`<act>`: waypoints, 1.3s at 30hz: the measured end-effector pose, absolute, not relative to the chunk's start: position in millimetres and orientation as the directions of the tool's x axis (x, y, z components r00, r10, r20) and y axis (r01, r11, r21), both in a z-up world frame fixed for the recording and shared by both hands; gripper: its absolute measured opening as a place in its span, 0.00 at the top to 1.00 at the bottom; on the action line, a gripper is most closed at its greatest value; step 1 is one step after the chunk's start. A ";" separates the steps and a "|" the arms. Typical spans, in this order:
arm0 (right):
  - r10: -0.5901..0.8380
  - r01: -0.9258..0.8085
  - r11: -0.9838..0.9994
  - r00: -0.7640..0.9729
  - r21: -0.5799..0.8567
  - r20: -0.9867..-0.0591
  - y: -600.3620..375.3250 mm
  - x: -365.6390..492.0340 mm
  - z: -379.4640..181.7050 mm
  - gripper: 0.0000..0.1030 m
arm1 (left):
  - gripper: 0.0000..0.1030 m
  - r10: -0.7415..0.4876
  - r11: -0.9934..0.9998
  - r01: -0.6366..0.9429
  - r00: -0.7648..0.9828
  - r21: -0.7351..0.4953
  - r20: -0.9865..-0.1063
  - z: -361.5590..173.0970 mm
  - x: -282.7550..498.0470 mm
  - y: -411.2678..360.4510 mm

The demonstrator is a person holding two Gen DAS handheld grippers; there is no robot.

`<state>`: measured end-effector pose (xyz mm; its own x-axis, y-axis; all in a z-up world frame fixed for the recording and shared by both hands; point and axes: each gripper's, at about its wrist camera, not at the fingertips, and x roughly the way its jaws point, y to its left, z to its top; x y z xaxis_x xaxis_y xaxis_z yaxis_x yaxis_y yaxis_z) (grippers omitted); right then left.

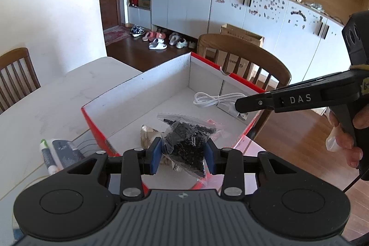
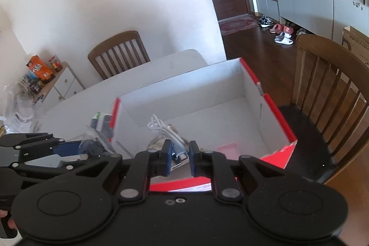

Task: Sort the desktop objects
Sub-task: 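Carry the black-parts bag and white cable with both tools into the red box, then open the left tool to drop the black-parts bag while the right tool releases the cable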

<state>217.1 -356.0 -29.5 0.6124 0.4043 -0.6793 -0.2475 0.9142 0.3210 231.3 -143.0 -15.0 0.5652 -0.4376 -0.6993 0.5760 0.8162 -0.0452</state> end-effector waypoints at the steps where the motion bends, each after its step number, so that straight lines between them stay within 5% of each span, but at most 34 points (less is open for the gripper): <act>1: 0.401 -0.244 0.916 0.610 0.320 -0.683 -358.1 221.2 -31.7 0.86 | 0.64 -0.434 0.816 0.577 0.562 -0.043 -0.704 -16.4 234.8 -146.5; 39: 0.253 -0.275 0.952 0.454 0.135 -0.855 -335.9 317.9 -108.6 0.86 | 0.64 -0.265 0.790 0.613 0.351 0.006 -0.898 -93.7 325.6 -222.5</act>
<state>317.9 -335.9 -108.6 0.4536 0.2526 -0.8546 -0.2755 0.9518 0.1351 325.6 -222.5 -93.7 0.3508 -0.2651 -0.8982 0.6130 0.7901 0.0062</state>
